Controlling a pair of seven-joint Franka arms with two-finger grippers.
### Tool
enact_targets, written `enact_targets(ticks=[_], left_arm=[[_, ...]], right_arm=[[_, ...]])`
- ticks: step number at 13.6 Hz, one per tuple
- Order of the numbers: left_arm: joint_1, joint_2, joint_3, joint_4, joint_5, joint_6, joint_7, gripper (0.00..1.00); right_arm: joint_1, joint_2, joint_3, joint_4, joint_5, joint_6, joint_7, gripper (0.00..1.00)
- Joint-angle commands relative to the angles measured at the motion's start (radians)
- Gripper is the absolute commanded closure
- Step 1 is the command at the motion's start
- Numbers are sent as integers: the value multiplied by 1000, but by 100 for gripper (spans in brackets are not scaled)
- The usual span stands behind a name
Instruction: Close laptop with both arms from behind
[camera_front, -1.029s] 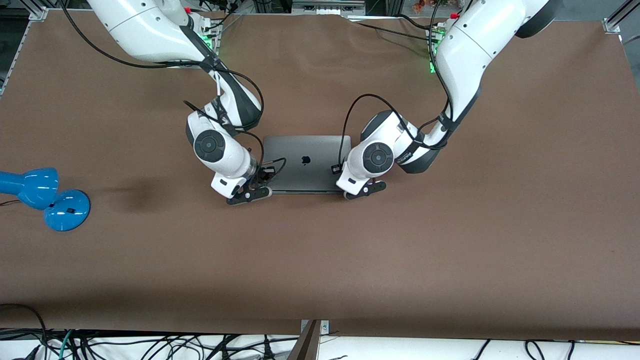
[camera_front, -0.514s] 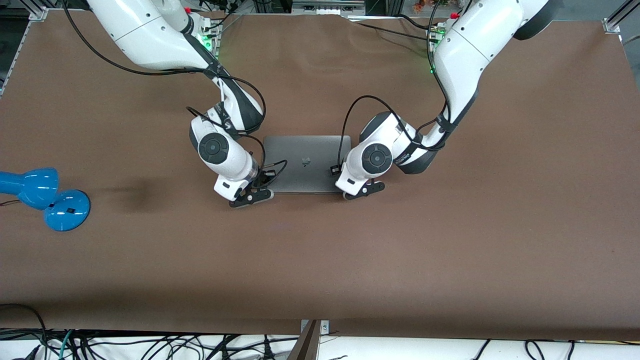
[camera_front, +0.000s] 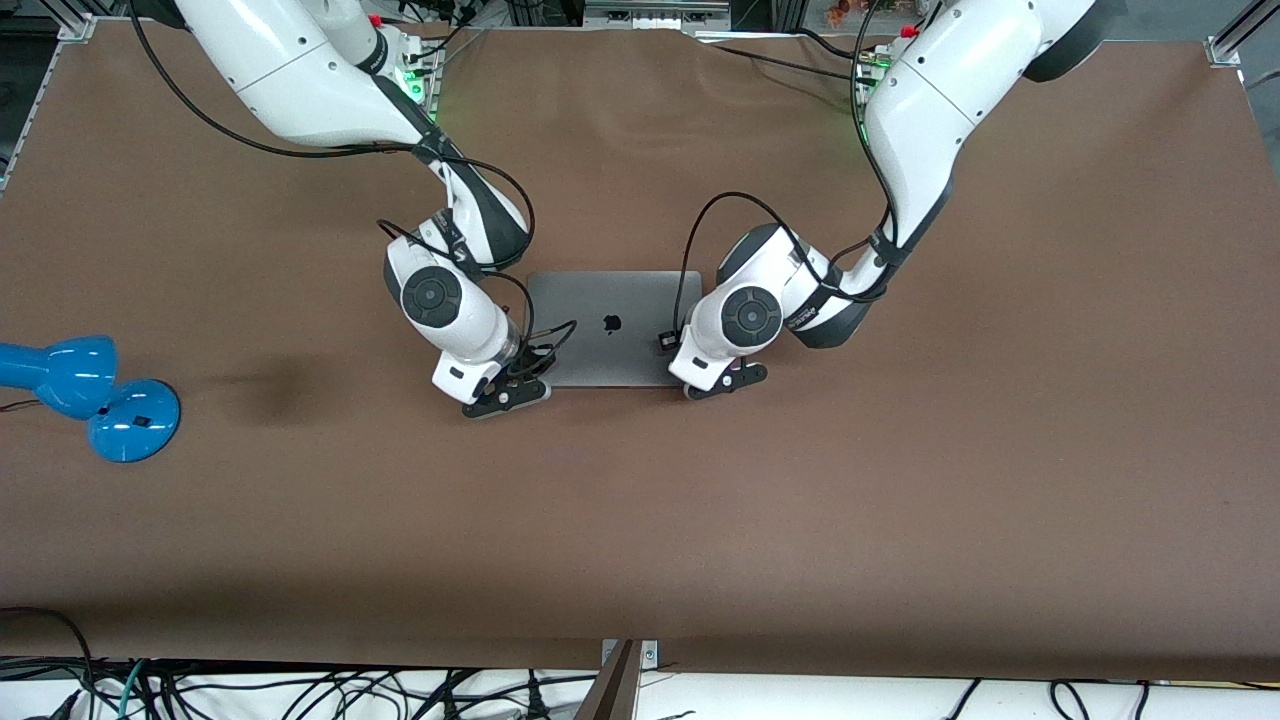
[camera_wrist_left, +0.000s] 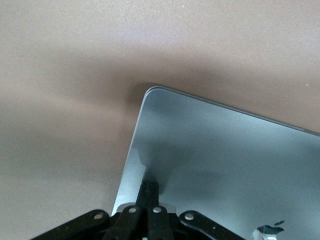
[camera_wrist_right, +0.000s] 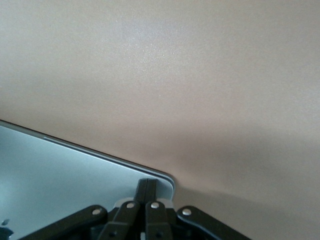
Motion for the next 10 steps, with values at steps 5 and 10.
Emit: enact_targets(ticks=[5,10], left_arm=[[-43,34,29,30,36,25,-33,100],[-40,23,29,31,38,23,-33,100]], right_arm=[[1,20,-1,14,-18,33,-9,100],[-9,-19,-1,99,11,-172,-5,57]])
